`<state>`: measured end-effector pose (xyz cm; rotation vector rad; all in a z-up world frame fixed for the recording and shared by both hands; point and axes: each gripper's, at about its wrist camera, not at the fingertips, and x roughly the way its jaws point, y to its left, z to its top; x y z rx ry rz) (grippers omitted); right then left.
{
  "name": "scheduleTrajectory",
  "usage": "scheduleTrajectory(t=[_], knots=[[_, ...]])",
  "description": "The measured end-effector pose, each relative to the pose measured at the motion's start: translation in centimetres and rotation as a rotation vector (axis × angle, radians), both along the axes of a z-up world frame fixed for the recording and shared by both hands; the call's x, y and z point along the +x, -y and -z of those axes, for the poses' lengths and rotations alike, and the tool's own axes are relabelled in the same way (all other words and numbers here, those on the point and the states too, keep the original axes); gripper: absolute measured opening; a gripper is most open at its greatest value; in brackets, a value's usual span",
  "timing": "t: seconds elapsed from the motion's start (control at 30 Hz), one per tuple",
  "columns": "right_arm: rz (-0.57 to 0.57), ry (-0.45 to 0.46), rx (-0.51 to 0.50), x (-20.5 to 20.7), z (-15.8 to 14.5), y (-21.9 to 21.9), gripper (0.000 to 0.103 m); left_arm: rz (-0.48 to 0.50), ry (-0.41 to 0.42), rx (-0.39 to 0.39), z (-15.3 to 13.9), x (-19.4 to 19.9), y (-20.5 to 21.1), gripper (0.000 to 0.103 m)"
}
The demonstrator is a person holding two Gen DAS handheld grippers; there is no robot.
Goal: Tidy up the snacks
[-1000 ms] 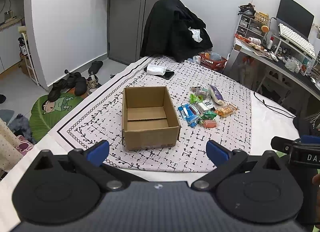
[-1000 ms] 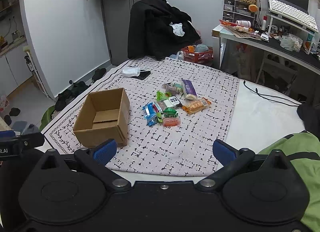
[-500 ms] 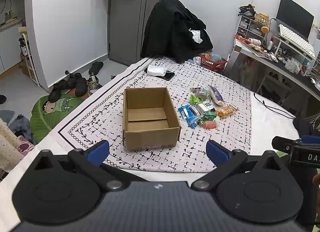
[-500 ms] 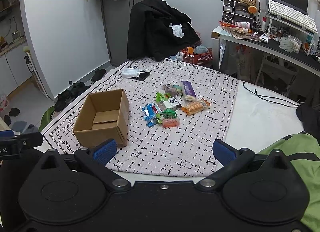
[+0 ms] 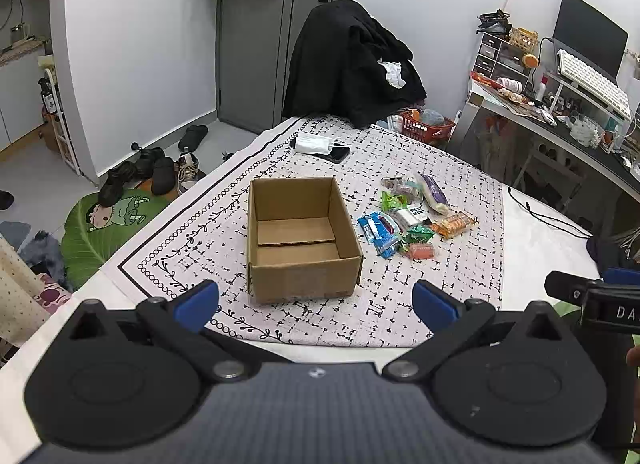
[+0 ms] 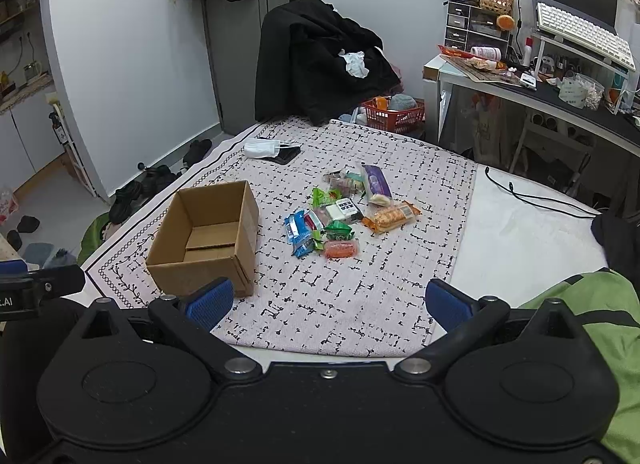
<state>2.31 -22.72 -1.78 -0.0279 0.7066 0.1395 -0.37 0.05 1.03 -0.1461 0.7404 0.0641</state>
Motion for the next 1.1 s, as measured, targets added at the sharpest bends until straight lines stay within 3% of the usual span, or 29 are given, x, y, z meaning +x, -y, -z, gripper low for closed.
scheduleTrajectory(t=[0.53,1.1], knots=[[0.000,-0.017,-0.005,0.7,0.5,0.0,0.103,0.004,-0.008,0.009,0.1,0.2,0.1,0.103],[-0.008,-0.034,-0.011,4.1,0.7,0.4,0.103,0.004,-0.025,0.010,0.1,4.3,0.6,0.102]])
